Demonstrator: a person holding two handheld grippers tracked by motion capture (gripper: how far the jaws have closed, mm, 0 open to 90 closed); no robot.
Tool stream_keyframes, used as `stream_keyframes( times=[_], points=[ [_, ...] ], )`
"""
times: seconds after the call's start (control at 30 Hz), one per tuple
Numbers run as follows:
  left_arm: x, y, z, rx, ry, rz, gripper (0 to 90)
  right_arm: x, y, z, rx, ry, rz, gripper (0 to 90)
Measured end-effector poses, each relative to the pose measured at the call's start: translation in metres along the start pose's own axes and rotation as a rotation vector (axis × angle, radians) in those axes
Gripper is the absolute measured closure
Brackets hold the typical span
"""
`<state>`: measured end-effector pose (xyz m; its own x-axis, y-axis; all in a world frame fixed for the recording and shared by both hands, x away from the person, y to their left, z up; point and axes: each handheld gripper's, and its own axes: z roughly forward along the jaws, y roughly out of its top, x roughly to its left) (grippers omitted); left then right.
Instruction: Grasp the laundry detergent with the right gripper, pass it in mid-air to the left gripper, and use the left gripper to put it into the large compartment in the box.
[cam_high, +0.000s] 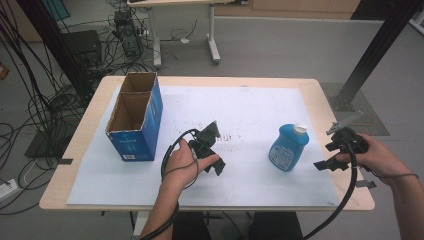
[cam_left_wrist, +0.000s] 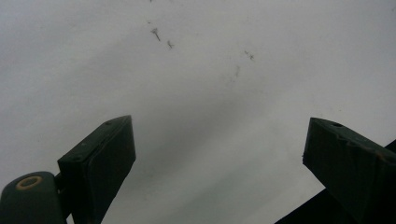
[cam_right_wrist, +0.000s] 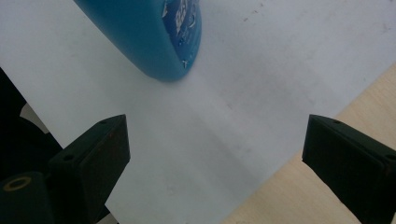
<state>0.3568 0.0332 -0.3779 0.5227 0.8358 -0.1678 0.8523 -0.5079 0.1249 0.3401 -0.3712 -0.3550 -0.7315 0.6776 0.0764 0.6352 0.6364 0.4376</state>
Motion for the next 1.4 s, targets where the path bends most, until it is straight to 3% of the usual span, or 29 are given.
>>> stream_keyframes(
  times=[0.67, 1.4],
  points=[
    [-0.004, -0.003, 0.002, 0.004, -0.022, 0.009, 9.7, 0.013, -0.008, 0.017, -0.084, 0.024, -0.043, 6.1],
    [-0.005, -0.004, 0.005, 0.011, -0.025, 0.005, 9.7, 0.021, -0.018, 0.032, -0.231, 0.053, -0.023, 5.7]
  ],
)
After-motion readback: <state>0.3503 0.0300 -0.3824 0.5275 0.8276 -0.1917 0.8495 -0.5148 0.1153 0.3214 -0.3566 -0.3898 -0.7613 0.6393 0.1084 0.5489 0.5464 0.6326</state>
